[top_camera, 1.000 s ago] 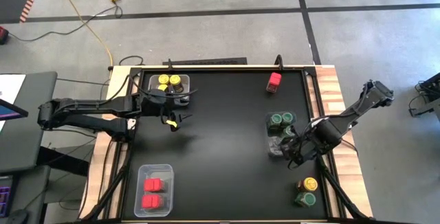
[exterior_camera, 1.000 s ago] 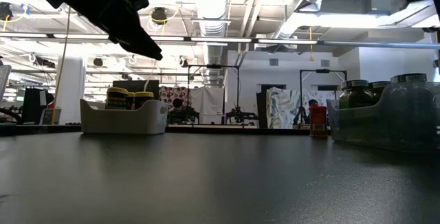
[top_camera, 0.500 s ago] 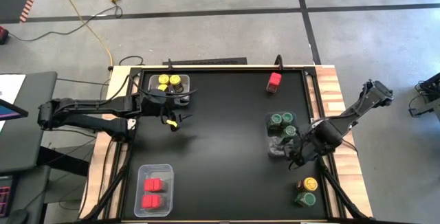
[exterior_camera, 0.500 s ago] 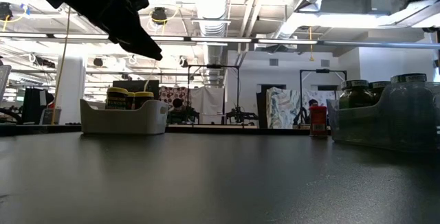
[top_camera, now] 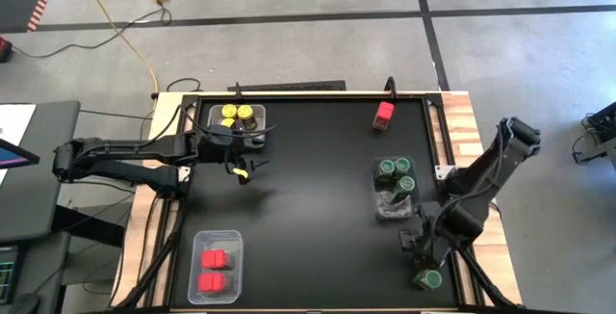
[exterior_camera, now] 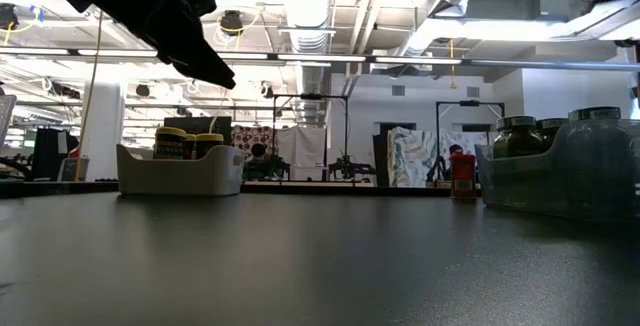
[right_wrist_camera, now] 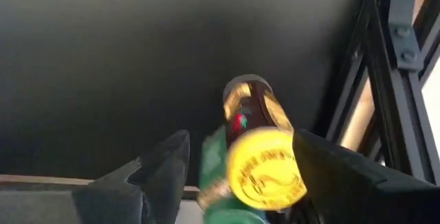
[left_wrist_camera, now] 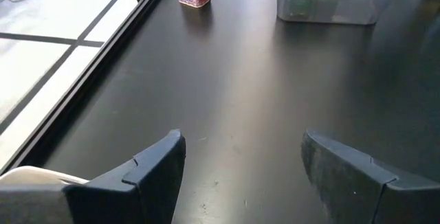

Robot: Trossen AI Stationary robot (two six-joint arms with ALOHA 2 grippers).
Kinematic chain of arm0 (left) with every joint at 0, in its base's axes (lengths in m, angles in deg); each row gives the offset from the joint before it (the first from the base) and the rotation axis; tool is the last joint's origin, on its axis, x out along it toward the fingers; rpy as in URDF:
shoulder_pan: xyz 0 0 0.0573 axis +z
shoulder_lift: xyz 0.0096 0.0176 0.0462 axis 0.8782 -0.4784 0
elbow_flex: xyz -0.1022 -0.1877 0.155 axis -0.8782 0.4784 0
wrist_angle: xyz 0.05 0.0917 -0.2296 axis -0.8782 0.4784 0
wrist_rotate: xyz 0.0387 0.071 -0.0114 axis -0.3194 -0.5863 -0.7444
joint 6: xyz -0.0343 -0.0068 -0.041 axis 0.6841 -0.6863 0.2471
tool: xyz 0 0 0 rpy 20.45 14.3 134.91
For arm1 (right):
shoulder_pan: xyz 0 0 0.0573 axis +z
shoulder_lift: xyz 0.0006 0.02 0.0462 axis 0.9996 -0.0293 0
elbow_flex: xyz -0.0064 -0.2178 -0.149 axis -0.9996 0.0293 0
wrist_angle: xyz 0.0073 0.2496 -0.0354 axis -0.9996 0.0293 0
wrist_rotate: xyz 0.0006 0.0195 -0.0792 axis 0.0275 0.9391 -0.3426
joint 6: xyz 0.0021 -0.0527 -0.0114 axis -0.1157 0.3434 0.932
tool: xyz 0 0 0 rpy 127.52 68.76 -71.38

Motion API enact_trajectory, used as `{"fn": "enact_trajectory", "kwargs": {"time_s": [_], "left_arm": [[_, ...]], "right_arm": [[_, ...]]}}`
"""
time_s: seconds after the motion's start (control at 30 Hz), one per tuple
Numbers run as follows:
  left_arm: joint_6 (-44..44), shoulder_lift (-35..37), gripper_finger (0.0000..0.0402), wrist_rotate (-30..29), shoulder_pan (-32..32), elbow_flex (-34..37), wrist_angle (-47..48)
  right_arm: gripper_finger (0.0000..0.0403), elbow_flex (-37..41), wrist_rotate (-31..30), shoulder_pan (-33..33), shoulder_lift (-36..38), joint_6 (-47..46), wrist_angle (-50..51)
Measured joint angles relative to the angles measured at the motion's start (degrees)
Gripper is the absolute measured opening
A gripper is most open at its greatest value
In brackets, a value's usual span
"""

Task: Sort spices by type
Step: Put the yellow seasoning bottle into the gray bin

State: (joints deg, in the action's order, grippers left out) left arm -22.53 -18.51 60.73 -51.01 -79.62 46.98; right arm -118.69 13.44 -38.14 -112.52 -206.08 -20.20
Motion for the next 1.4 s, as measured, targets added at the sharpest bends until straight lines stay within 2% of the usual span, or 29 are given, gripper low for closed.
{"fn": "enact_trajectory", "kwargs": {"time_s": [0.3,0.73,0.97,1.17,1.4], "left_arm": [[0.00,0.00,0.0277,0.00,0.00,0.00,-0.04],[2.38,0.00,0.0277,0.00,0.00,0.00,-0.02],[2.38,0.00,0.0277,-0.02,0.00,0.00,-0.02],[2.37,0.00,0.0277,-0.02,0.00,0.00,-0.02],[2.38,0.00,0.0277,-0.02,0.01,0.00,-0.03]], "right_arm": [[0.0292,0.00,0.59,3.93,-2.39,0.07,-1.01],[0.0292,0.20,2.72,5.02,-3.75,1.80,-2.31],[0.0292,0.20,2.77,4.41,-3.73,6.12,-2.30],[0.0292,0.22,2.75,3.61,-3.71,13.32,-2.53],[0.0292,0.22,2.75,3.30,-3.71,13.59,-2.27]]}}
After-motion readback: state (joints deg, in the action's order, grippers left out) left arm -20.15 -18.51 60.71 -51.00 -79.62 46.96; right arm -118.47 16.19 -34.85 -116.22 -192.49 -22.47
